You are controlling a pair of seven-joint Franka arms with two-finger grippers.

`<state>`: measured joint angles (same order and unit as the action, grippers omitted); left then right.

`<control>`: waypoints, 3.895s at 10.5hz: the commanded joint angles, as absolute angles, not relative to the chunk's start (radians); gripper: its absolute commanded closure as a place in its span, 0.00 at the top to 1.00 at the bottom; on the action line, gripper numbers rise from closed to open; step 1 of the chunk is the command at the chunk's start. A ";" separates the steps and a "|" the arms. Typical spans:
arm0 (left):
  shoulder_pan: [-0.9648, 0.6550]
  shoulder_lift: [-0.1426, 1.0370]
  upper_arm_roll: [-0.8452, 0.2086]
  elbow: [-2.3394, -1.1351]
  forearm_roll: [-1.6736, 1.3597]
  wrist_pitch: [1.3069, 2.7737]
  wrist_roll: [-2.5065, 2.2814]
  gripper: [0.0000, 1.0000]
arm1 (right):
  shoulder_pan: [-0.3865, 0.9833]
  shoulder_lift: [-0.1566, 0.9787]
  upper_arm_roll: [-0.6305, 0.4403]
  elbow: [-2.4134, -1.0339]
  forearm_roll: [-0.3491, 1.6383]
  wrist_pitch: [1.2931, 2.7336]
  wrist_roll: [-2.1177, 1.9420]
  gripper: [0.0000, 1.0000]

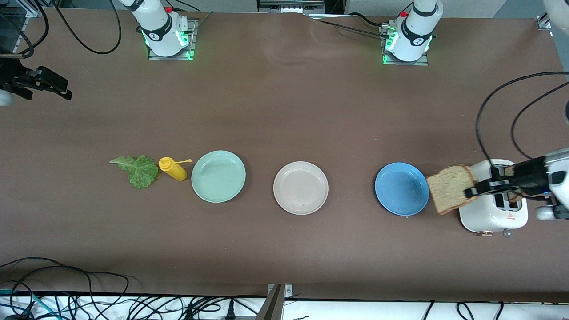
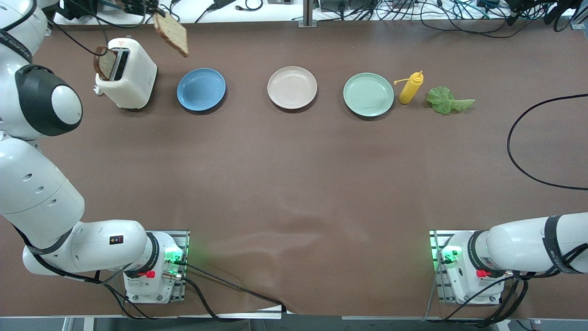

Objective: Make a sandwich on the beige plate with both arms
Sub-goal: 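Lift the bread slice out of the toaster with the left gripper, then carry the bread slice over the blue plate to the beige plate, then release the bread on the beige plate while the right gripper reaches the lettuce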

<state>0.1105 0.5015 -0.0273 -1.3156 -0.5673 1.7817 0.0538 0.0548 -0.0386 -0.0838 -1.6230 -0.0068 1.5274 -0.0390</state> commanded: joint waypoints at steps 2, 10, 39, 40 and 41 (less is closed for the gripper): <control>0.060 0.573 -0.020 -1.310 -0.754 1.770 0.023 0.00 | 0.055 -0.043 -0.087 -1.612 -0.006 1.508 -0.034 1.00; 0.008 0.702 -0.136 -1.347 -1.021 1.772 0.020 0.00 | 0.055 -0.043 -0.087 -1.612 -0.006 1.506 -0.034 1.00; -0.192 0.868 -0.110 -1.328 -1.123 2.145 0.245 1.00 | 0.054 -0.037 -0.089 -1.612 -0.008 1.519 -0.041 1.00; -0.177 0.867 -0.110 -1.328 -1.102 2.143 0.244 1.00 | 0.055 -0.019 -0.087 -1.612 -0.014 1.555 -0.041 1.00; -0.172 0.856 -0.110 -1.328 -1.079 2.141 0.239 1.00 | 0.060 0.026 -0.081 -1.612 -0.020 1.575 -0.040 1.00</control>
